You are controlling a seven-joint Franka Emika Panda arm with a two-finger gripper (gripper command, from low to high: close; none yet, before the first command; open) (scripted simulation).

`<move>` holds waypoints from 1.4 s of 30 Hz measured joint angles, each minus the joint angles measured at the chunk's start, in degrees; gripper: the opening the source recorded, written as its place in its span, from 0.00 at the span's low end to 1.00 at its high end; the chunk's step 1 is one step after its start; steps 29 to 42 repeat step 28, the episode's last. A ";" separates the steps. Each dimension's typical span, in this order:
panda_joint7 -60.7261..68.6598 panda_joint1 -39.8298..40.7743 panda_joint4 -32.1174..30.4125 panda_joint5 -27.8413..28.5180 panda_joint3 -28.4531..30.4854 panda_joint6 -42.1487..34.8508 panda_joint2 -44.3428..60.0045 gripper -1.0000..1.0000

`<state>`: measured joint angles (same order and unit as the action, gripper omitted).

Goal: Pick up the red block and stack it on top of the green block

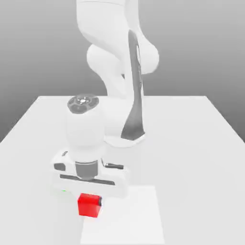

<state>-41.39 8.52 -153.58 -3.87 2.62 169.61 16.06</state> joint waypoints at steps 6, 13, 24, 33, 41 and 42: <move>-1.85 -0.57 -1.45 2.51 1.18 -8.20 -9.66 0.00; -10.05 8.90 -9.01 9.39 5.54 -14.20 -23.45 0.00; -9.96 12.75 -14.45 5.01 9.62 -4.05 -18.60 0.00; -8.49 13.09 -14.37 2.86 9.12 -1.09 -15.48 1.00; -8.49 13.09 -14.37 2.86 9.12 -1.09 -15.48 1.00; -8.49 13.09 -14.37 2.86 9.12 -1.09 -15.48 1.00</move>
